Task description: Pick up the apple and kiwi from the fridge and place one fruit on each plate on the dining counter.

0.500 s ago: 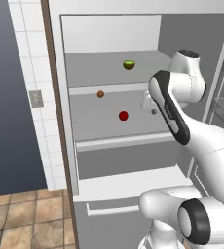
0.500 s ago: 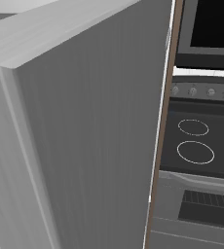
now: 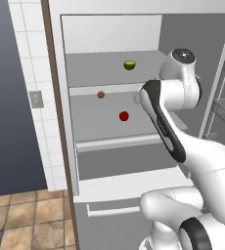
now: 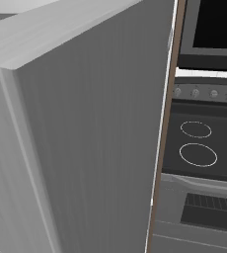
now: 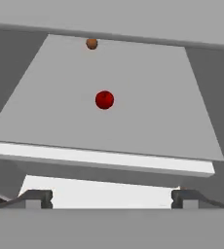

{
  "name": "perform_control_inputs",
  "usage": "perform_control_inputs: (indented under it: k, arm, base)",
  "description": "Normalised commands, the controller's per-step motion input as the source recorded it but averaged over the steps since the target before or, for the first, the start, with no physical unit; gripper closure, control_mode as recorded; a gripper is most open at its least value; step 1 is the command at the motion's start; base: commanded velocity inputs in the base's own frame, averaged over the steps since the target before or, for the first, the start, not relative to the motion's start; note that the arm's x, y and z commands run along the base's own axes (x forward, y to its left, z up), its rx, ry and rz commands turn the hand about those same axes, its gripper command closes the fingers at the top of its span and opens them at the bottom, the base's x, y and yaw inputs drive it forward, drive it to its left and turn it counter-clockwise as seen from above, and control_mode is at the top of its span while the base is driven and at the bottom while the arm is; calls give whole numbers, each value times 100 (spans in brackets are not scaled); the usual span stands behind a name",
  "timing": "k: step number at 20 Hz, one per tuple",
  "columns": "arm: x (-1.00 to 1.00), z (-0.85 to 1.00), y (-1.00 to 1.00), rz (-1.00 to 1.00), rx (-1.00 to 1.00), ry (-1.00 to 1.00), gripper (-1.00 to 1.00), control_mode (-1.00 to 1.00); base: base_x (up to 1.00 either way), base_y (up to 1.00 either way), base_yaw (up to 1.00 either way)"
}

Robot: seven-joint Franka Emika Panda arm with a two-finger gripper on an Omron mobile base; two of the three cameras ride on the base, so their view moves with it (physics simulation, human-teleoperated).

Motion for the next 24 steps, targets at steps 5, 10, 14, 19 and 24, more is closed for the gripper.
perform_control_inputs:
  k: [5, 10, 14, 19, 24]
  arm:
    - [6, 64, 0, -6, 1, -48, -100, -100]
    - [3, 82, 0, -9, 3, -19, -100, -100]
    - [14, 62, -14, -5, 29, 10, -100, -100]
    - [27, 6, -9, 5, 14, 8, -100, -100]
    - [35, 1, 0, 5, -1, 0, -100, -100]
  base:
    - [0, 0, 0]
    - [0, 0, 0]
    - [0, 0, 0]
    - [0, 0, 0]
    - [0, 0, 0]
